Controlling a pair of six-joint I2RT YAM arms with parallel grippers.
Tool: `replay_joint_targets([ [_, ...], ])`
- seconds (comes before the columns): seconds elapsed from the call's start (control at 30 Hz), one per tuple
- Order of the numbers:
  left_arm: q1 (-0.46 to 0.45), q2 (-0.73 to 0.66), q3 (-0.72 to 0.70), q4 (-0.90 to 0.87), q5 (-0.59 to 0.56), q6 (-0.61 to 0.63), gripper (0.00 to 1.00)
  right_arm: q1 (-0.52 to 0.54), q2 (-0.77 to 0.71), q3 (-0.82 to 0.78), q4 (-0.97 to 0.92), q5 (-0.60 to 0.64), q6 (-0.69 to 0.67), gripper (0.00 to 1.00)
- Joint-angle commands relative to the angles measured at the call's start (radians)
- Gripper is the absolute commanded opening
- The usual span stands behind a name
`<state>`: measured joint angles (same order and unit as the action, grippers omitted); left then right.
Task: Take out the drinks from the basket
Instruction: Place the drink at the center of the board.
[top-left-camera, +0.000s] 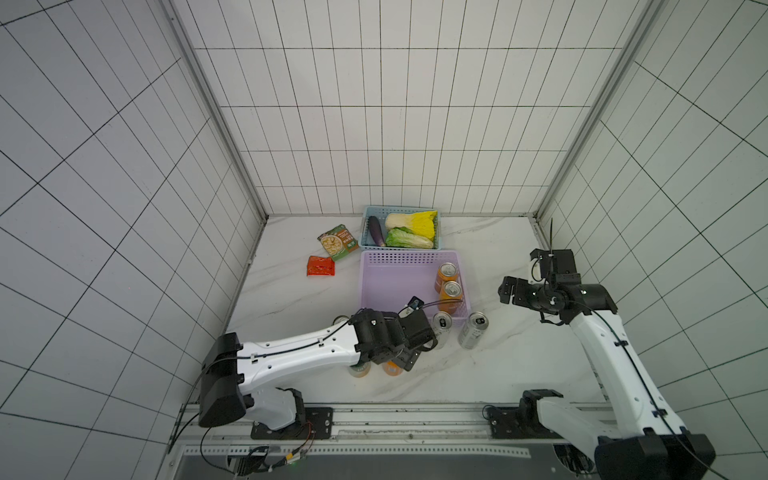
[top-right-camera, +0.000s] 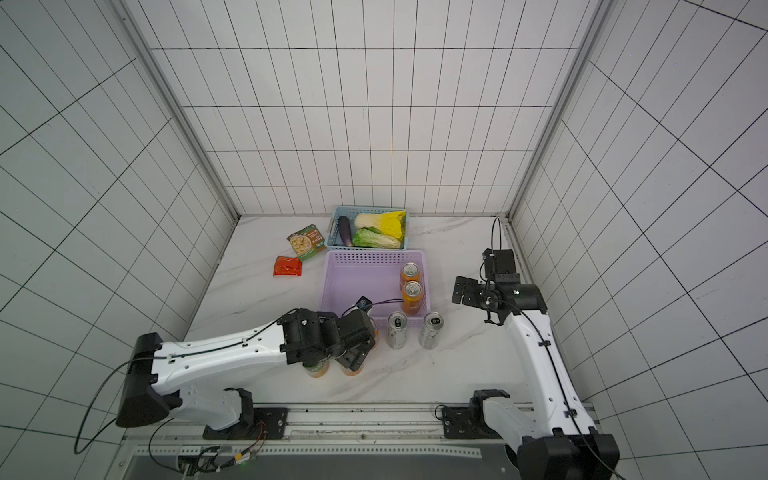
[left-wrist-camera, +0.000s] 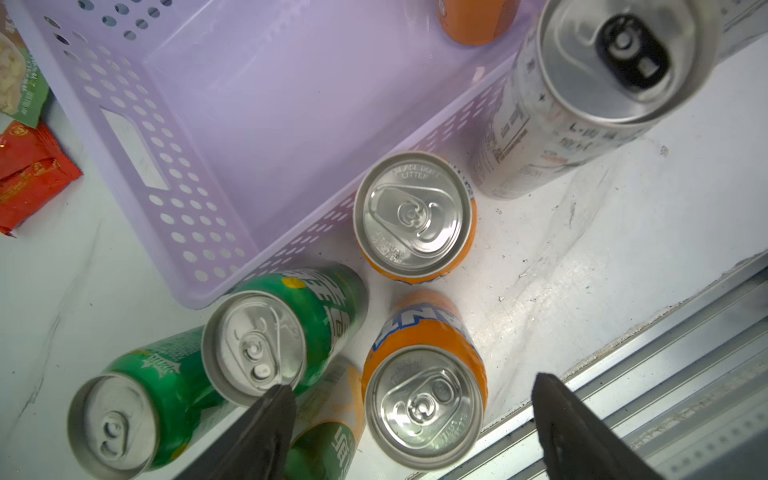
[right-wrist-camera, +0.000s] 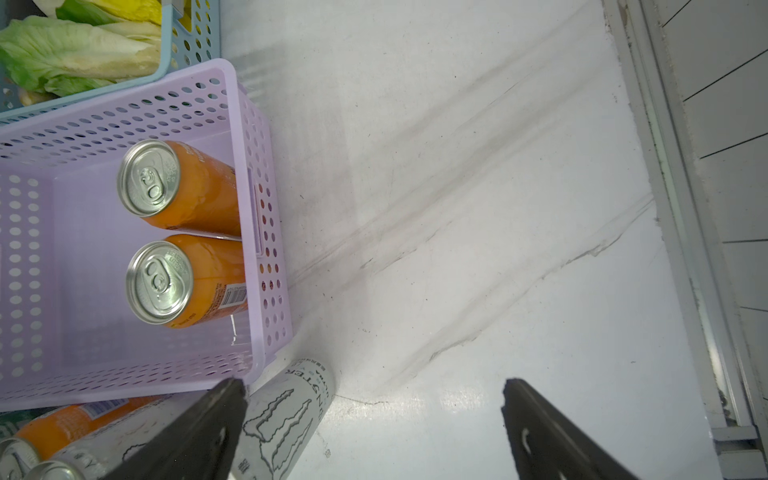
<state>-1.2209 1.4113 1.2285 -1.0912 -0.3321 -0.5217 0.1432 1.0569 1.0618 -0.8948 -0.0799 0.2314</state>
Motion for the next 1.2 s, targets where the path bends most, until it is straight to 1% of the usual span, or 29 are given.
replay_joint_targets([
  [0.0,0.025,-0.037,0.052,-0.051,-0.03,0.036,0.88,-0.003,0.016,0.056,-0.03,-0.027,0.011,1.0],
  [0.07,0.056,-0.058,0.061,-0.055,-0.018,0.059,0.88,0.01,0.027,0.068,-0.035,-0.025,0.013,0.99],
  [0.27,0.197,-0.142,0.081,-0.059,0.026,0.143,0.89,0.079,0.069,0.11,-0.038,0.008,0.025,1.0],
  [0.4,0.32,-0.212,0.072,-0.035,0.06,0.211,0.9,0.15,0.116,0.146,-0.038,0.042,0.035,1.0],
  [0.57,0.508,-0.289,0.049,0.018,0.16,0.288,0.95,0.232,0.191,0.197,-0.038,0.077,0.042,1.0],
  [0.63,0.582,-0.311,0.041,0.037,0.192,0.309,0.98,0.264,0.226,0.219,-0.037,0.084,0.045,1.0],
  [0.8,0.729,-0.35,0.003,0.112,0.274,0.33,0.98,0.327,0.304,0.265,-0.036,0.092,0.046,1.0],
  [1.0,0.909,-0.396,-0.097,0.238,0.378,0.32,0.98,0.381,0.389,0.299,-0.034,0.098,0.049,1.0],
  [1.17,1.057,-0.43,-0.189,0.322,0.489,0.312,0.98,0.414,0.457,0.321,-0.03,0.098,0.049,0.99],
])
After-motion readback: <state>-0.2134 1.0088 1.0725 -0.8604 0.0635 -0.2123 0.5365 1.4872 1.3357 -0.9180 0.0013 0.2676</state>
